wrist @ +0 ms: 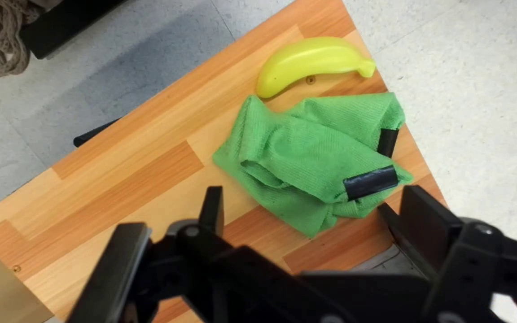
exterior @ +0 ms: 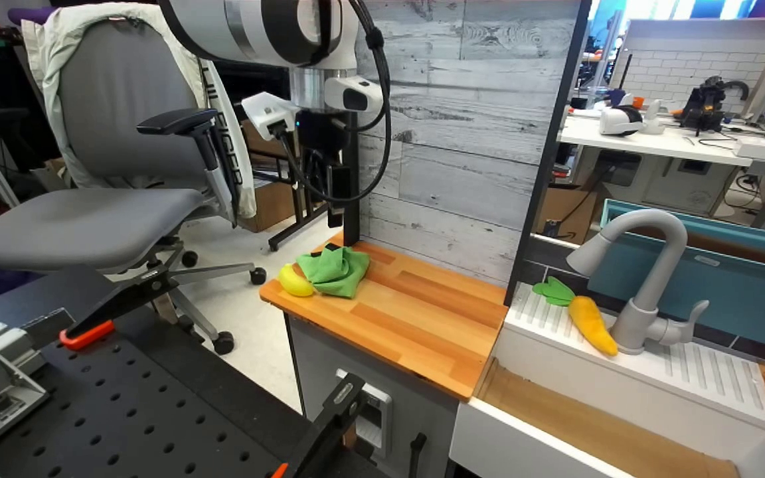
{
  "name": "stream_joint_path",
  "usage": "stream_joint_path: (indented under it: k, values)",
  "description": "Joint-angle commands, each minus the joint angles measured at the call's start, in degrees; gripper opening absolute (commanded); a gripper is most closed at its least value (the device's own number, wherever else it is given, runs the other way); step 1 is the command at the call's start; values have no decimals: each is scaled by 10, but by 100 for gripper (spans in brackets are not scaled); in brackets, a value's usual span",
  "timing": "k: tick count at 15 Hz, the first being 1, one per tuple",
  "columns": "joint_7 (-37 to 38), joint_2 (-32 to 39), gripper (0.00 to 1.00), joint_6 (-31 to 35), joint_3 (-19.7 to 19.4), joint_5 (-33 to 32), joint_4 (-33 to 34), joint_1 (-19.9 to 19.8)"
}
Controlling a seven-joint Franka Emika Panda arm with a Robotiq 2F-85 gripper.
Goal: Move the towel to the left
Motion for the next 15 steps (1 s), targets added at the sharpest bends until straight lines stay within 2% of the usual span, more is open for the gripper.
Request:
stream_joint_path:
  k: [1, 8, 15]
  values:
    - [37, 79, 100, -27, -26, -1, 93, 25]
    - [62, 179, 100, -18, -46, -2, 174, 30]
    - [62, 238, 100, -30, -54, -4, 238, 33]
